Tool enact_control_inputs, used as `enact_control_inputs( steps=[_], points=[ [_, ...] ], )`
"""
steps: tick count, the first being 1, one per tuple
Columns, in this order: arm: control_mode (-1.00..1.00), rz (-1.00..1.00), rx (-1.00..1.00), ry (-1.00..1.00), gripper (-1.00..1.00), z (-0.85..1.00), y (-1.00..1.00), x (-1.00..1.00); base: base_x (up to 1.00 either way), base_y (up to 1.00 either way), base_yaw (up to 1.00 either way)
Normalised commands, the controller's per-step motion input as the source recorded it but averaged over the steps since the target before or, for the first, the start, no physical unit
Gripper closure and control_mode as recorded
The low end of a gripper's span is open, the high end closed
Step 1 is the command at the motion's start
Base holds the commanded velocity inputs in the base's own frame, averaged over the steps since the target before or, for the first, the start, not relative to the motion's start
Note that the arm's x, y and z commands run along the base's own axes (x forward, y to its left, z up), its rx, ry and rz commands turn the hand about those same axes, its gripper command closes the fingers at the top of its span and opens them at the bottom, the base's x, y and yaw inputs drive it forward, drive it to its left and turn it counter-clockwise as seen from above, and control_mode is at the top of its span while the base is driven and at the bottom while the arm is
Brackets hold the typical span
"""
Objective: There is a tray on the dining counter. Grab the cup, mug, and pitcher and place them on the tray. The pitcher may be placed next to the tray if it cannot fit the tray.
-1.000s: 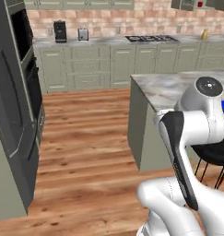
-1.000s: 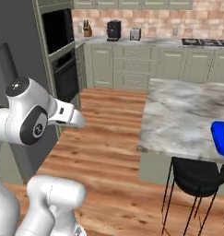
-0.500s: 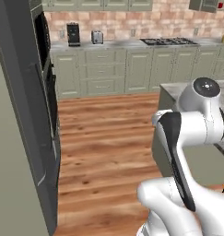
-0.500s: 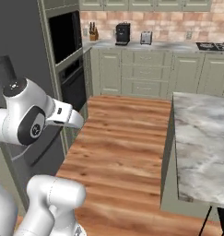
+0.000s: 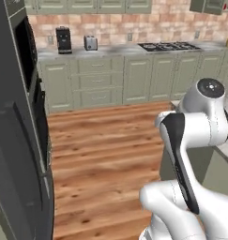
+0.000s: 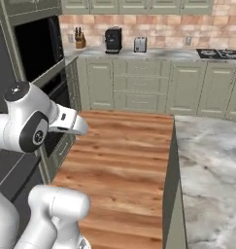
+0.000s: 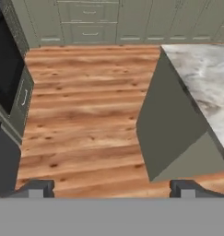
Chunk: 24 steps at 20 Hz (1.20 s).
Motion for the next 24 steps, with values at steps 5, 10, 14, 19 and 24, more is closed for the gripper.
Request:
enact_control_inputs(
  steps=[5, 10, 14, 19, 24],
  points=[
    [1.0, 0.0, 0.0, 0.0, -1.0, 0.0, 0.0, 0.0, 1.0, 0.2, -0.01],
    [1.0, 0.0, 0.0, 0.0, -1.0, 0.0, 0.0, 0.0, 1.0, 0.26, 0.0],
    [1.0, 0.0, 0.0, 0.0, -1.0, 0.0, 0.0, 0.0, 1.0, 0.27, 0.0],
    [1.0, 0.0, 0.0, 0.0, -1.0, 0.0, 0.0, 0.0, 1.0, 0.28, -0.01],
    [1.0, 0.0, 0.0, 0.0, -1.0, 0.0, 0.0, 0.0, 1.0, 0.16, -0.07]
  ],
)
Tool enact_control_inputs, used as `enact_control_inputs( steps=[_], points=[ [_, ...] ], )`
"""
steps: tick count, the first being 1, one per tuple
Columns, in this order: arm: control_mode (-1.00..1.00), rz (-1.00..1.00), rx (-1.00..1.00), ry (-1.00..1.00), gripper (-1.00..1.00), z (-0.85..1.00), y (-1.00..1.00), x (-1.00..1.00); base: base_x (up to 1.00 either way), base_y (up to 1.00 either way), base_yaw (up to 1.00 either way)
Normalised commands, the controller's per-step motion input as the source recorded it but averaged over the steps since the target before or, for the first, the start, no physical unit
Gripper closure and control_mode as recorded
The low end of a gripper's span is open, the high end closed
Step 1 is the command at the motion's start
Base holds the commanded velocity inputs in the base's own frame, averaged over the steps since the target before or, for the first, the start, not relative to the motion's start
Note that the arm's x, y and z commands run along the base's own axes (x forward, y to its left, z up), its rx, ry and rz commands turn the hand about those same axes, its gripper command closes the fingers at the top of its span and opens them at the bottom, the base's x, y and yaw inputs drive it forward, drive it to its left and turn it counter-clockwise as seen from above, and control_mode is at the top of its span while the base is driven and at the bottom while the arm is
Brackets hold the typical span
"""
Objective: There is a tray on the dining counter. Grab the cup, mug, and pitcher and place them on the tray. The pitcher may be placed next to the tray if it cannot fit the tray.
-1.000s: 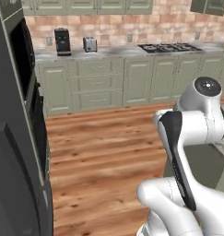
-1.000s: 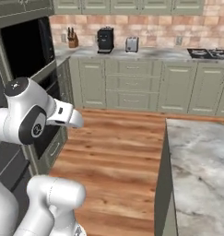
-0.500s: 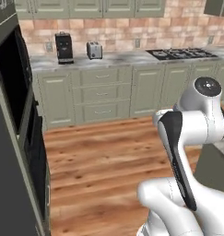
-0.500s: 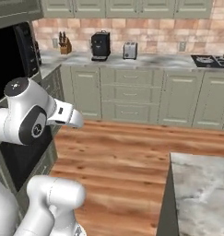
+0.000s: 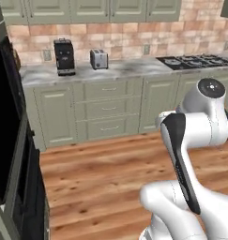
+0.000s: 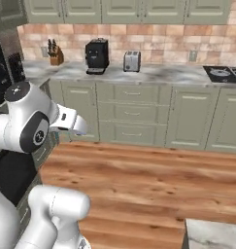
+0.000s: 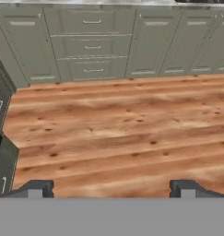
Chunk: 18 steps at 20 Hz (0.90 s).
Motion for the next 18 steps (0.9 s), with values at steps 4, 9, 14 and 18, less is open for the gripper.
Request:
enact_control_inputs(
  steps=[4, 9, 14, 18],
  points=[
    [1.0, 0.0, 0.0, 0.0, -1.0, 0.0, 0.0, 0.0, 0.97, 0.0, -0.45],
    [1.0, 0.0, 0.0, 0.0, -1.0, 0.0, 0.0, 0.0, 0.74, 0.08, -0.68],
    [1.0, 0.0, 0.0, 0.0, -1.0, 0.0, 0.0, 0.0, 0.7, 0.2, -0.71],
    [1.0, 0.0, 0.0, 0.0, -1.0, 0.0, 0.0, 0.0, 0.65, 0.7, -0.77]
  ],
)
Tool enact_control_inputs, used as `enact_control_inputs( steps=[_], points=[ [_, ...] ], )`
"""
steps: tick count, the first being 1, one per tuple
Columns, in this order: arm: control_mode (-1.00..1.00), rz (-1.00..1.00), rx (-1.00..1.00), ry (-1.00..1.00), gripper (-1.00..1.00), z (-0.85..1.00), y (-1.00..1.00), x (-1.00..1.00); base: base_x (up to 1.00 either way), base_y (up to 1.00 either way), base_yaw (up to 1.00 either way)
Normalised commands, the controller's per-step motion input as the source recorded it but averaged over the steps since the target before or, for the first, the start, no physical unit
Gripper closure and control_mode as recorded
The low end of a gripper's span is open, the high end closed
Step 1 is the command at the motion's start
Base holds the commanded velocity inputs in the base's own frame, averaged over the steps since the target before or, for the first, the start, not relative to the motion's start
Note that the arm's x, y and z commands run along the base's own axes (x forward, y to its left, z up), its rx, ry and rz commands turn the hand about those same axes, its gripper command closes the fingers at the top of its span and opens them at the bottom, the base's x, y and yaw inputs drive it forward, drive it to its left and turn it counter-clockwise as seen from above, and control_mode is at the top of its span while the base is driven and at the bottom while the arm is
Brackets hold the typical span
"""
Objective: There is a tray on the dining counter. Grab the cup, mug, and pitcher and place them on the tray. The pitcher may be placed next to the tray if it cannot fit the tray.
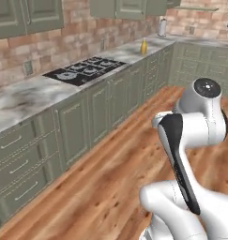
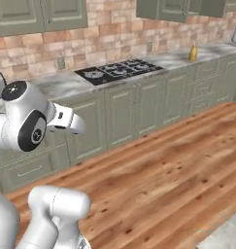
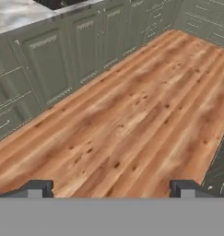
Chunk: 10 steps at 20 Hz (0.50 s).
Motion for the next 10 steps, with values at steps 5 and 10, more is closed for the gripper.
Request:
enact_control_inputs(
  steps=[5, 10],
  points=[
    [1.0, 0.0, 0.0, 0.0, -1.0, 0.0, 0.0, 0.0, 0.61, 0.7, -0.79],
    [1.0, 0.0, 0.0, 0.0, -1.0, 0.0, 0.0, 0.0, 0.71, 0.71, -0.73]
  ],
)
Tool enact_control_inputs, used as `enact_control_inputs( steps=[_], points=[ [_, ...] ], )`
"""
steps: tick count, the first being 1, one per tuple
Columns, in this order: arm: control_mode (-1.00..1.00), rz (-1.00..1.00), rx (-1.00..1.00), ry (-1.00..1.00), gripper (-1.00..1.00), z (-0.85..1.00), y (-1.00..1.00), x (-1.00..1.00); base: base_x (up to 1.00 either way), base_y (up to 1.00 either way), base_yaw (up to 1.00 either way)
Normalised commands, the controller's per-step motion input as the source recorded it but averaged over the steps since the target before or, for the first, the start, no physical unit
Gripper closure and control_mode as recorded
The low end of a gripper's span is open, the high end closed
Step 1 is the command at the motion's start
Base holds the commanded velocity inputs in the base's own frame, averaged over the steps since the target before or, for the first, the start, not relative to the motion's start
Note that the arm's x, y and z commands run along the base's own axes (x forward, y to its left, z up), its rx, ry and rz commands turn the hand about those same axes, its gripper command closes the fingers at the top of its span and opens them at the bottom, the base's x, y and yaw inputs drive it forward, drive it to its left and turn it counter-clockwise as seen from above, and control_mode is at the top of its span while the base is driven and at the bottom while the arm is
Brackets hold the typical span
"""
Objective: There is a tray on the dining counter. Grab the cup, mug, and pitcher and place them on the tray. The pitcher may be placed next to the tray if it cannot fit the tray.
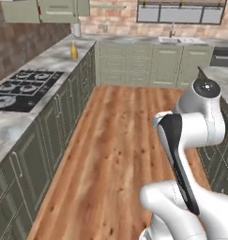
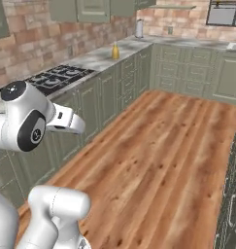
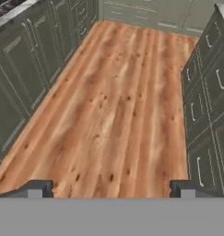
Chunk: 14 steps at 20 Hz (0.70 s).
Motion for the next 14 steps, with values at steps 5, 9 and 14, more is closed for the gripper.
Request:
enact_control_inputs(
  steps=[5, 9, 14],
  points=[
    [1.0, 0.0, 0.0, 0.0, -1.0, 0.0, 0.0, 0.0, 0.92, 0.34, -0.57],
    [1.0, 0.0, 0.0, 0.0, -1.0, 0.0, 0.0, 0.0, 0.95, -0.46, -0.06],
    [1.0, 0.0, 0.0, 0.0, -1.0, 0.0, 0.0, 0.0, 0.99, -0.52, 0.0]
  ],
)
